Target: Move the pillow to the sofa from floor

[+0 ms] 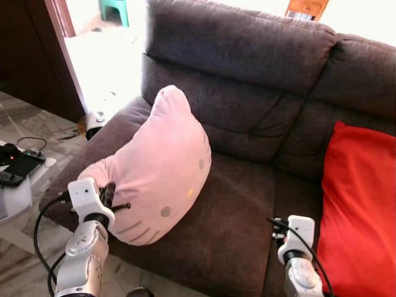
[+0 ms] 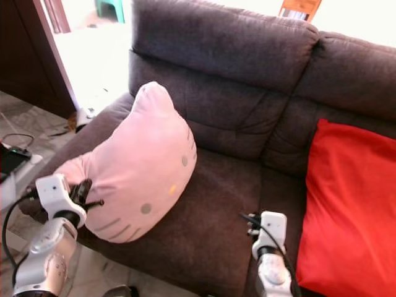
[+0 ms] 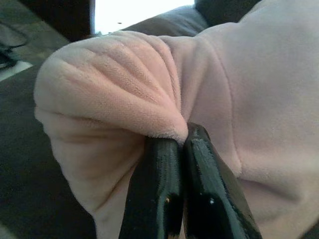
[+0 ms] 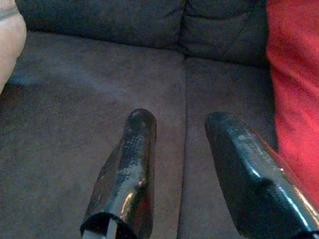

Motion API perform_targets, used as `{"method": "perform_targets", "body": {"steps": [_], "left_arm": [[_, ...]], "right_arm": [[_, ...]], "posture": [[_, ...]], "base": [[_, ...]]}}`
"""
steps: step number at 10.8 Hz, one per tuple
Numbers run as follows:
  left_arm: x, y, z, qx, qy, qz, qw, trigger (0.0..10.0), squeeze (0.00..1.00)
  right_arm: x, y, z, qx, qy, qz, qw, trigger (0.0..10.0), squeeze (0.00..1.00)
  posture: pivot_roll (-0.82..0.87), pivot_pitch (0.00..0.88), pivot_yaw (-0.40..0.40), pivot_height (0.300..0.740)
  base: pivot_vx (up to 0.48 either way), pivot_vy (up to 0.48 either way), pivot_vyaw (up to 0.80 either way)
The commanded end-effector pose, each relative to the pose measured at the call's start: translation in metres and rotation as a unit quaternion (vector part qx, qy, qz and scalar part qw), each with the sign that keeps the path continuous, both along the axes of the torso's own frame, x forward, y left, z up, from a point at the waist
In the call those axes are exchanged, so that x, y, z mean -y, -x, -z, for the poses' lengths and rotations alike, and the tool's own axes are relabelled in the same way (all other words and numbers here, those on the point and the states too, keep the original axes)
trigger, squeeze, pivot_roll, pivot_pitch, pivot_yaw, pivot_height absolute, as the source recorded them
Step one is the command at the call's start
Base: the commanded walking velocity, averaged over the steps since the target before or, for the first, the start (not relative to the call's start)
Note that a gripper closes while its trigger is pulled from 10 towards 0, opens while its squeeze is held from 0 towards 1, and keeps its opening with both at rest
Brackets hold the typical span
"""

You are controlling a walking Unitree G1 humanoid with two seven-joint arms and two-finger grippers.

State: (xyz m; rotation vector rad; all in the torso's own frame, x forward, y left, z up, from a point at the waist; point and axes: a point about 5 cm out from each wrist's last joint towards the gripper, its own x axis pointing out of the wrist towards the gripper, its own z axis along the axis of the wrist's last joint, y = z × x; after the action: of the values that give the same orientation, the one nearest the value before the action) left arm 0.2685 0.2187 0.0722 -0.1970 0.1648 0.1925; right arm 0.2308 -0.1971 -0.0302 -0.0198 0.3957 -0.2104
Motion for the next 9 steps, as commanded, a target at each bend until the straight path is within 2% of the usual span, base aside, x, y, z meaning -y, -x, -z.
{"method": "perform_targets", "body": {"steps": [1, 2, 3, 4, 5, 6, 7, 9], "left_arm": [[-0.005, 0.008, 0.018, -0.040, -0.001, -0.023, 0.999, 10.0, 0.00], [-0.013, 0.009, 0.019, -0.037, -0.014, -0.055, 0.998, 10.0, 0.00], [-0.013, 0.009, 0.019, -0.029, -0.007, -0.059, 0.998, 10.0, 0.00], [0.000, 0.005, 0.016, -0.013, -0.018, -0.025, 0.999, 10.0, 0.00], [0.019, 0.001, 0.011, 0.006, -0.042, 0.041, 0.998, 10.0, 0.00], [0.036, -0.004, 0.002, 0.033, -0.030, 0.088, 0.995, 10.0, 0.00], [0.040, -0.007, 0.000, 0.036, -0.034, 0.107, 0.993, 10.0, 0.00], [0.034, -0.007, 0.005, 0.028, -0.045, 0.091, 0.994, 10.0, 0.00]], "right_arm": [[0.003, 0.005, 0.003, -0.010, 0.002, 0.007, 1.000, 10.0, 0.00], [0.002, 0.011, 0.006, -0.017, 0.001, 0.006, 1.000, 10.0, 0.00], [0.001, 0.014, 0.009, -0.025, 0.000, 0.008, 1.000, 10.0, 0.00], [-0.001, 0.017, 0.013, -0.034, -0.003, 0.010, 0.999, 10.0, 0.00], [-0.004, 0.017, 0.014, -0.033, -0.007, 0.008, 0.999, 10.0, 0.00], [-0.008, 0.016, 0.014, -0.033, -0.009, 0.006, 0.999, 10.0, 0.00], [-0.009, 0.015, 0.014, -0.033, -0.009, 0.006, 0.999, 10.0, 0.00], [-0.010, 0.013, 0.013, -0.033, -0.011, 0.011, 0.999, 10.0, 0.00]], "posture": [[0.10, 0.067, -0.101, 0.740], [0.10, 0.063, -0.096, 0.740], [0.10, 0.062, -0.095, 0.740], [0.10, 0.060, -0.093, 0.740], [0.10, 0.060, -0.089, 0.740], [0.10, 0.064, -0.087, 0.740], [0.10, 0.066, -0.086, 0.740], [0.10, 0.077, -0.082, 0.740]], "base": [[0.000, 0.000, 0.00], [0.000, 0.000, 0.00], [0.000, 0.000, 0.00], [0.000, 0.000, 0.00], [0.000, 0.000, 0.00], [0.000, 0.000, 0.00], [0.000, 0.000, 0.00], [0.000, 0.000, 0.00]]}}
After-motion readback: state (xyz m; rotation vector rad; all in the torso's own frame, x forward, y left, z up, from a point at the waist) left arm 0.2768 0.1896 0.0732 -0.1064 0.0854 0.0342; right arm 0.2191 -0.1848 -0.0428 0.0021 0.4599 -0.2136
